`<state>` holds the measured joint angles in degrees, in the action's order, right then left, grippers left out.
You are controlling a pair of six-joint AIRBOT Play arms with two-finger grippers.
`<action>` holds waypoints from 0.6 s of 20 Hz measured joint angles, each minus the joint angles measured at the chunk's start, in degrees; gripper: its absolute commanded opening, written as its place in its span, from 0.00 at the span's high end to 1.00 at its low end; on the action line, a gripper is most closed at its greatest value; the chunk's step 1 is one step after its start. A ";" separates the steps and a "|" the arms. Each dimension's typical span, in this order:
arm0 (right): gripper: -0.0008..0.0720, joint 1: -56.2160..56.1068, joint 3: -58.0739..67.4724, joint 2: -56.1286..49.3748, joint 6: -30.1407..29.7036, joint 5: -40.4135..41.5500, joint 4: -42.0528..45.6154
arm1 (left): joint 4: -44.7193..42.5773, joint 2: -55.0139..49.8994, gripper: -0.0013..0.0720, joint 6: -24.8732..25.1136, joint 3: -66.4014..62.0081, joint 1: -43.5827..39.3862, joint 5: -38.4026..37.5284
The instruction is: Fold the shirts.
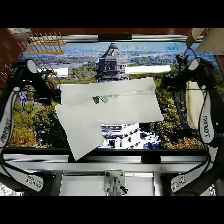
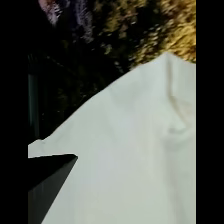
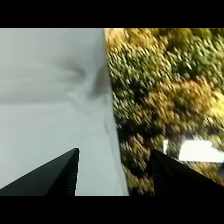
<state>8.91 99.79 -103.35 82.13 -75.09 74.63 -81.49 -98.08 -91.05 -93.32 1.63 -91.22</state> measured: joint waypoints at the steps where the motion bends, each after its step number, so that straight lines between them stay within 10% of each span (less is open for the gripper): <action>1: 0.20 1.92 -0.57 0.98 -0.68 -4.22 0.04 | 2.34 3.54 0.25 -0.20 4.87 1.31 0.02; 12: 0.20 12.35 -8.85 6.43 -3.98 -16.24 -9.40 | 19.08 33.35 0.27 3.50 59.58 5.16 25.27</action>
<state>21.26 90.94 -96.92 78.15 -91.33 65.23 -62.41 -64.73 -87.55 -33.74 6.79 -65.95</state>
